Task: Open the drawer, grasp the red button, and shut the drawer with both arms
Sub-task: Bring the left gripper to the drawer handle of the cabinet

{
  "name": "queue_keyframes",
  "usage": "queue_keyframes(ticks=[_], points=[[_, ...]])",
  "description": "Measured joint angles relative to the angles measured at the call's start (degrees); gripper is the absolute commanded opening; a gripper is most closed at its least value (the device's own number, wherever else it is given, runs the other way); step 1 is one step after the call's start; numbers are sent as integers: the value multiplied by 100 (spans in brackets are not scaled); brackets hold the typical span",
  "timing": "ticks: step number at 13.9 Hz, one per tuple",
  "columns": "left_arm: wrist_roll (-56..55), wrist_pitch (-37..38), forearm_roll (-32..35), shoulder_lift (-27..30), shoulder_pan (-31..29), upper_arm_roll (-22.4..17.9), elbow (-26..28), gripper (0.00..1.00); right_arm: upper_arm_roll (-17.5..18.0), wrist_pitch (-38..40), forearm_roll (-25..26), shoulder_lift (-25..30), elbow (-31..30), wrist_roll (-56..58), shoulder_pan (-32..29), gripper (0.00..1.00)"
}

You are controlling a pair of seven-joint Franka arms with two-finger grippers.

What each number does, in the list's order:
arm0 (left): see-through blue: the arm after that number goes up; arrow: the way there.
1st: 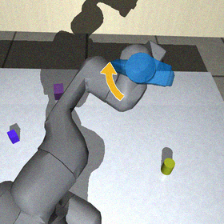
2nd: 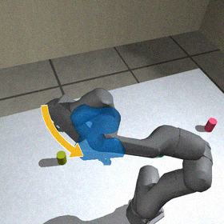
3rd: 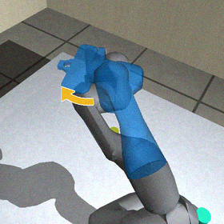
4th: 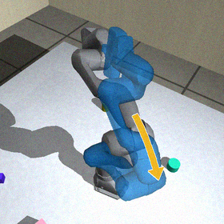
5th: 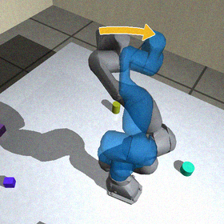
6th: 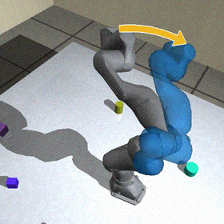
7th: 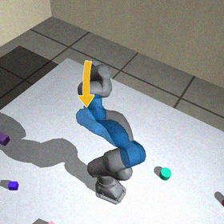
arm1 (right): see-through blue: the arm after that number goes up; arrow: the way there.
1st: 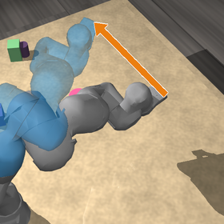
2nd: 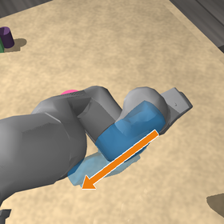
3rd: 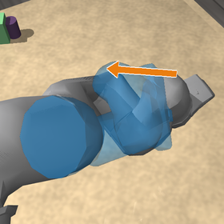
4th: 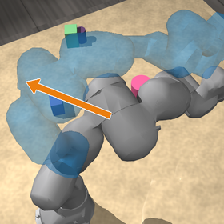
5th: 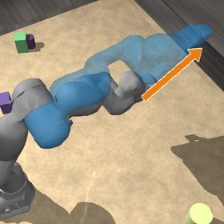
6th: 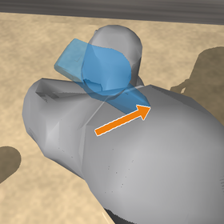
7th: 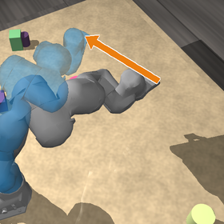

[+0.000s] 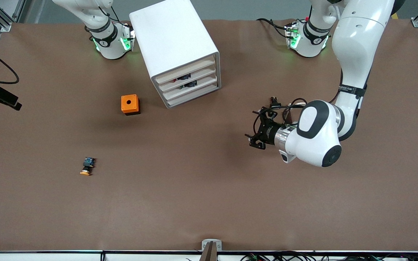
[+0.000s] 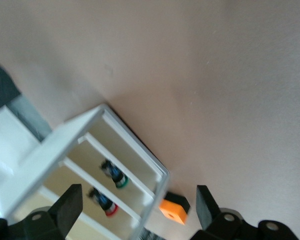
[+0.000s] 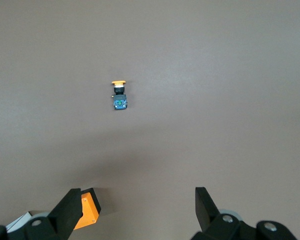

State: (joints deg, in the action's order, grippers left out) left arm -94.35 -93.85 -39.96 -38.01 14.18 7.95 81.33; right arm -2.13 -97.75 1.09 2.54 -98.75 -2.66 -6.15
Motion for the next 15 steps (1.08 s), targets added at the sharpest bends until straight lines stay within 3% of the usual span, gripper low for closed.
queue_keyframes(ticks=[7,15], points=[[-1023,-91,-1526,-267,99,2,-5,95,0,0,0,0,-6,0,0,100],[-2765,-234,-1787,-513,481,6,-12,93,0,0,0,0,-7,0,0,100]])
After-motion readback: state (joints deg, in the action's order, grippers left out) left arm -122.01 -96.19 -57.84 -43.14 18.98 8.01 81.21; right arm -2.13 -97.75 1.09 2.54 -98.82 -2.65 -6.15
